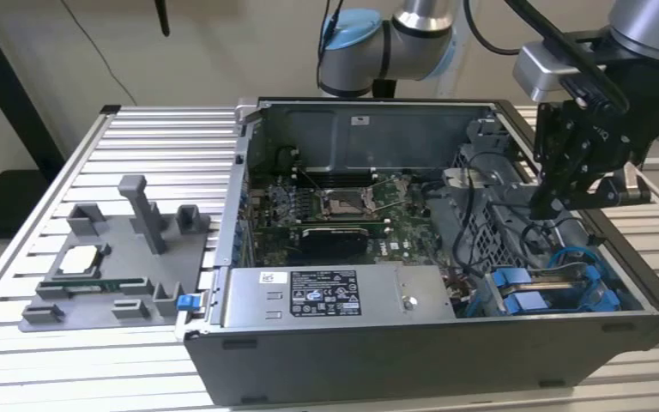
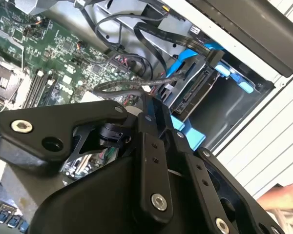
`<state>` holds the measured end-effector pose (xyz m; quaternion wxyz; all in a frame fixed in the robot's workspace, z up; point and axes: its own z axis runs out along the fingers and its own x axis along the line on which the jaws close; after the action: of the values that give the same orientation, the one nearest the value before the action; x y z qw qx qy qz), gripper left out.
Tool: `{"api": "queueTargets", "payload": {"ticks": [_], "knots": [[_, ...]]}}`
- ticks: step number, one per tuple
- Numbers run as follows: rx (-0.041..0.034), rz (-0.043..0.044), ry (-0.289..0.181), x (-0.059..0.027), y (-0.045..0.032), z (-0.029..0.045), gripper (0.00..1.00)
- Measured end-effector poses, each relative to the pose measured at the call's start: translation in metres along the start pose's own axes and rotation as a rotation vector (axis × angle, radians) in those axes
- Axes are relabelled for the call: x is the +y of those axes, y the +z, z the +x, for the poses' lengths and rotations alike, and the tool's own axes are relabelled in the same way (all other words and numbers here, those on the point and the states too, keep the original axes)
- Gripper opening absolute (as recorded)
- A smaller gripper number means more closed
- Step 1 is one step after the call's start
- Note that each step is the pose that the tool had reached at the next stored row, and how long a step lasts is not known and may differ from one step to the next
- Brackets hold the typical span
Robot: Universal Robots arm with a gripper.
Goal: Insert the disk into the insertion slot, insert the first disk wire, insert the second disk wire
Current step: 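Insert the first disk wire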
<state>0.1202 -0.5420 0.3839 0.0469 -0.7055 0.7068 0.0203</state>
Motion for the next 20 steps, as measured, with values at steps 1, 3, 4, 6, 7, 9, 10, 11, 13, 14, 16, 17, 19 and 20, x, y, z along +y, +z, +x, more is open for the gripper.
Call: {"api": "queueTargets", "payload": {"ticks": [1, 3, 4, 6, 7, 9, 10, 11, 13, 14, 16, 17, 19, 20], "knots": [[0.0008, -0.0005, 0.0, 0.0, 0.0, 0.001, 0.0], [0.0023, -0.0013, 0.0, -0.0001, 0.0001, 0.0025, 0.0], [0.0033, -0.0016, 0.0, -0.0001, 0.0002, 0.0032, 0.0], [0.0049, -0.002, 0.0, -0.0001, 0.0003, 0.0044, 0.0], [0.0057, -0.0024, 0.0, -0.0001, 0.0004, 0.0051, 0.0], [0.0066, -0.004, 0.0, -0.0002, 0.0007, 0.007, 0.0], [0.0071, -0.0055, 0.0, -0.0004, 0.0008, 0.0084, 0.0], [0.0077, -0.007, 0.0, -0.0005, 0.0007, 0.01, 0.0], [0.0091, -0.0097, 0.001, -0.0005, 0.0006, 0.0134, 0.0], [0.0097, -0.0109, 0.001, -0.0006, 0.0006, 0.015, 0.0], [0.0109, -0.0133, 0.001, -0.0007, 0.0006, 0.0186, 0.0], [0.0113, -0.0145, 0.001, -0.0008, 0.0006, 0.0206, 0.0], [0.0119, -0.0172, 0.001, -0.001, 0.0004, 0.0256, 0.0], [0.0122, -0.0183, 0.001, -0.0011, 0.0002, 0.0284, 0.0]]}}
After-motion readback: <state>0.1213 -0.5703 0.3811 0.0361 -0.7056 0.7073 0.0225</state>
